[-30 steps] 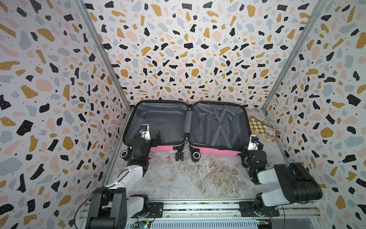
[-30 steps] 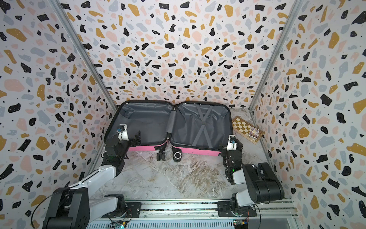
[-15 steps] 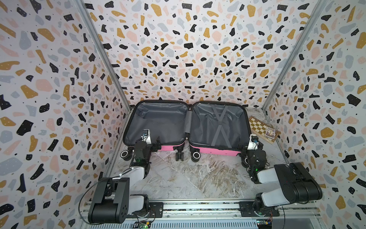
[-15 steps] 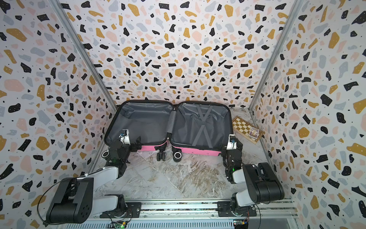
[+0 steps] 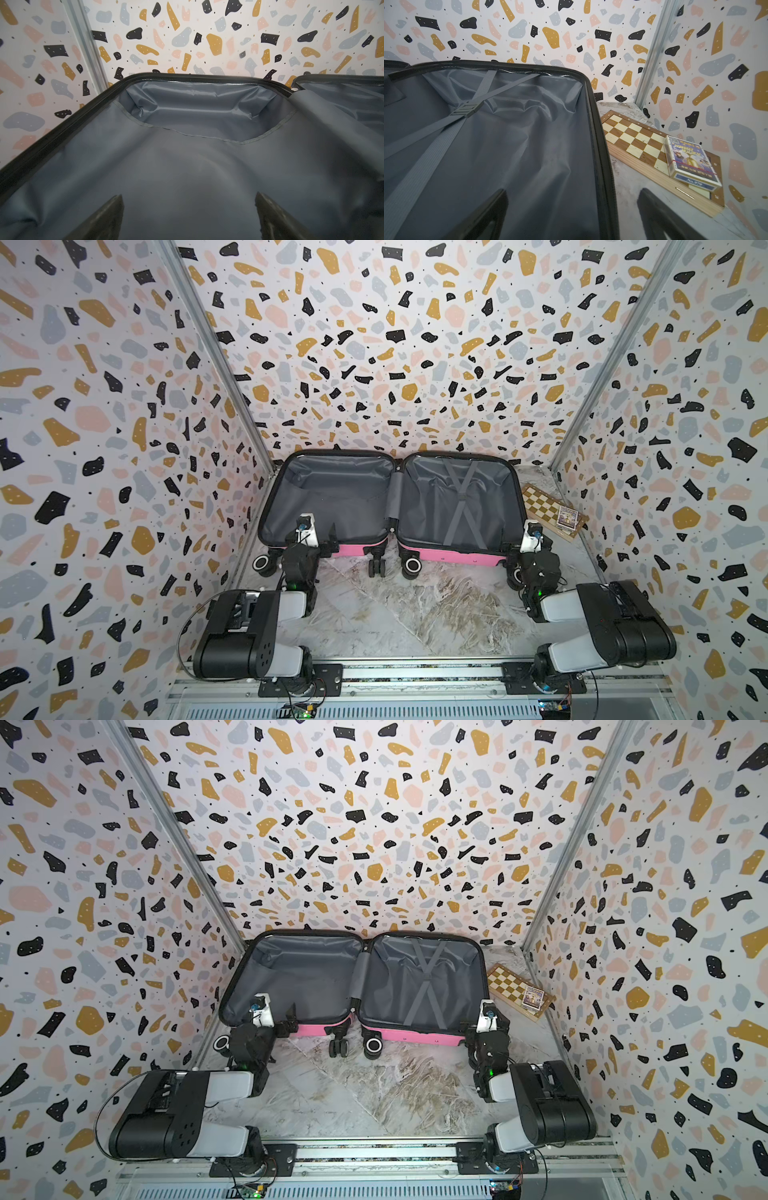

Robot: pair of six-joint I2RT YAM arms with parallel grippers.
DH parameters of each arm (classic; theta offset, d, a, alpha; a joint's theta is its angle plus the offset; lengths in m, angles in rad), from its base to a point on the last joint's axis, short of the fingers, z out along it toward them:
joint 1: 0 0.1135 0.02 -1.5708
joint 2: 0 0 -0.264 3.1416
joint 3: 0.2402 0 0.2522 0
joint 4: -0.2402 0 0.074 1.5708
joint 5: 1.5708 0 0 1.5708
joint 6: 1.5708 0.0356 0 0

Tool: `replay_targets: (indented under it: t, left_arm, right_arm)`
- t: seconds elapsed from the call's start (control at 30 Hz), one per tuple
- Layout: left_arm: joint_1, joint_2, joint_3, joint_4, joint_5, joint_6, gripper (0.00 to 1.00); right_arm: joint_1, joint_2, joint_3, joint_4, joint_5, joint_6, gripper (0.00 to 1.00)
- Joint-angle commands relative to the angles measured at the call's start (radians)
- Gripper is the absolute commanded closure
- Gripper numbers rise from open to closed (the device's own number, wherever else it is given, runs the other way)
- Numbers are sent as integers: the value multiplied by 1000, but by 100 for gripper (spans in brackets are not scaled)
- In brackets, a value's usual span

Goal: Open the suitcase zippers
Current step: Reset both arms

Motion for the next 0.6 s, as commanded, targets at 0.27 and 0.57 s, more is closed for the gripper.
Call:
replay_targets:
  t: [0.27, 0.57]
  left_arm:
    - [2, 22, 11, -175, -39, 24, 1]
    - [2, 30, 14, -169, -87, 5, 1]
  right_arm:
    - [-17, 18, 30, -87, -34, 1, 0]
    - [-36, 15, 32, -92, -73, 7, 0]
